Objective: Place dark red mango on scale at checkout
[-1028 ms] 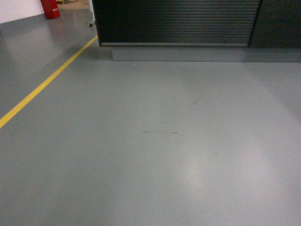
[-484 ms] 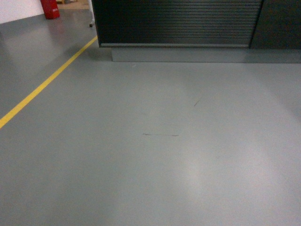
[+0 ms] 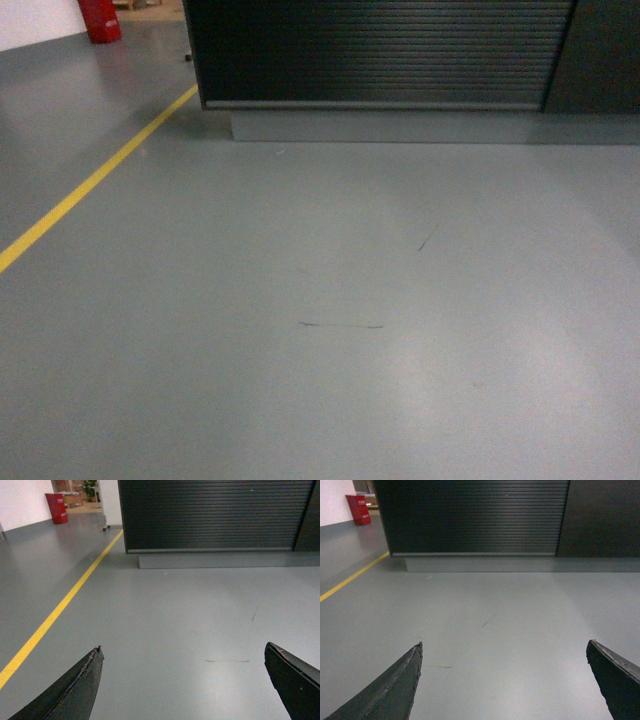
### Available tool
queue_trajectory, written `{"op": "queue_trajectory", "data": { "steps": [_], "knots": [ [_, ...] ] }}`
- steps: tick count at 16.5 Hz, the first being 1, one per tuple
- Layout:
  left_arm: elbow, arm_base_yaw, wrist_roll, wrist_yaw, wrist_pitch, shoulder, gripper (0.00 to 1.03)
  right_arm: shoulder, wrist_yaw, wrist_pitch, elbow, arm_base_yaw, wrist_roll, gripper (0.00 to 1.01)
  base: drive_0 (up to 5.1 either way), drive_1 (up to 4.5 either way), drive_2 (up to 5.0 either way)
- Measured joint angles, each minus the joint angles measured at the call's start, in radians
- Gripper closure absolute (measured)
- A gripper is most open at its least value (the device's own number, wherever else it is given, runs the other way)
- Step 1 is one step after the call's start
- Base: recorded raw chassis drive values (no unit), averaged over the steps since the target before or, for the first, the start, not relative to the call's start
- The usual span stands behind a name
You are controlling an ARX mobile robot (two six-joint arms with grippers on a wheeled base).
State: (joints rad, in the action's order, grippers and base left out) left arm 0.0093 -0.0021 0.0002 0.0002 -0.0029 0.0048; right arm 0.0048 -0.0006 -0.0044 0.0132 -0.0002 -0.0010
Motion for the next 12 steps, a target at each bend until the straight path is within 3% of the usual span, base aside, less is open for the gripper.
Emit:
{"op": "queue_trajectory", "data": {
  "steps": [12],
  "knots": [
    [0.0,0.0,0.0,0.0,0.003,0.0,0.05,0.0,0.0,0.003,0.0,0.0,0.0,0.03,0.0,0.0,0.0]
  ]
}}
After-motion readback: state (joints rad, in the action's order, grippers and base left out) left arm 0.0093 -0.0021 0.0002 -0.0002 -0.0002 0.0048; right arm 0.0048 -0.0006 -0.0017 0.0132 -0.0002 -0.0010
